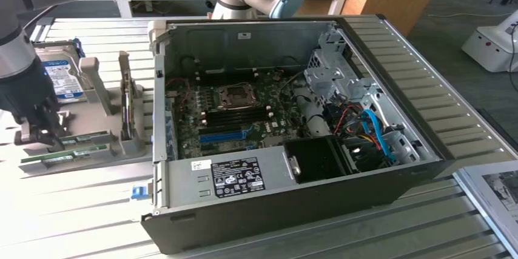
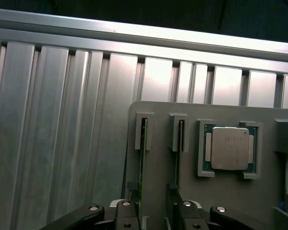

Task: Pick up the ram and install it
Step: 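Pick up the ram and move it above insertion slot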

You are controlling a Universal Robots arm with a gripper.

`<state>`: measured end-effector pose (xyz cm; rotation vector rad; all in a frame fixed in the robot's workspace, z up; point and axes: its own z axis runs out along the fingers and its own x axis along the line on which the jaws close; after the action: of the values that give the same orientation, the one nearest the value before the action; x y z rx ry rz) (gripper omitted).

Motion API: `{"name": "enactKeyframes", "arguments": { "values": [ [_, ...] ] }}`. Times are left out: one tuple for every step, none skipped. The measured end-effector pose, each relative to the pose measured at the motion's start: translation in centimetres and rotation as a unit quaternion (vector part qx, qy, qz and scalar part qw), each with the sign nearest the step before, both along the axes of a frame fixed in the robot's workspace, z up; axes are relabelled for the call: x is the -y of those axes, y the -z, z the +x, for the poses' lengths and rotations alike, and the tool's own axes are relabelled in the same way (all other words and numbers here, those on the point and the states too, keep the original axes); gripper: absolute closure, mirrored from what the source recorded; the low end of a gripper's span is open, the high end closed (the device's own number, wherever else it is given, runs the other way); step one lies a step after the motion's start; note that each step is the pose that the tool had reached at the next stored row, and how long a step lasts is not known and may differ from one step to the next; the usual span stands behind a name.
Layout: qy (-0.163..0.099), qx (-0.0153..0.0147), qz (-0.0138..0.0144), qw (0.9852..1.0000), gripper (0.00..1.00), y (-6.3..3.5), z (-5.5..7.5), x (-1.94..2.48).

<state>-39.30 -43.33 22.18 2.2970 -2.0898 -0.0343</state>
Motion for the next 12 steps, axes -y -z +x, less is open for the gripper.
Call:
{"name": "enactKeyframes", "arguments": {
  "values": [
    [0.000,0.0000,0.0000,1.0000,0.64,0.07,0.00,0.00],
    [0.000,0.0000,0.0000,1.0000,0.64,0.14,0.00,0.00],
    [0.000,0.0000,-0.0001,1.0000,0.64,0.21,0.00,0.00],
    [0.000,0.0000,-0.0002,1.0000,0.64,0.29,0.00,0.00],
    [0.000,0.0000,-0.0002,1.0000,0.64,0.37,0.00,0.00],
    [0.000,0.0000,-0.0003,1.0000,0.64,0.45,0.00,0.00],
    [0.000,0.0000,-0.0004,1.0000,0.64,0.52,0.00,0.00],
    [0.000,0.0000,-0.0005,1.0000,0.64,0.60,0.00,0.00],
    [0.000,0.0000,-0.0005,1.0000,0.64,0.67,0.00,0.00],
    [0.000,-0.0001,-0.0006,1.0000,0.64,0.70,0.00,0.00],
    [0.000,-0.0001,-0.0007,1.0000,0.64,0.70,0.00,0.00],
    [0.000,-0.0001,-0.0007,1.0000,0.64,0.70,0.00,0.00]
  ]
}}
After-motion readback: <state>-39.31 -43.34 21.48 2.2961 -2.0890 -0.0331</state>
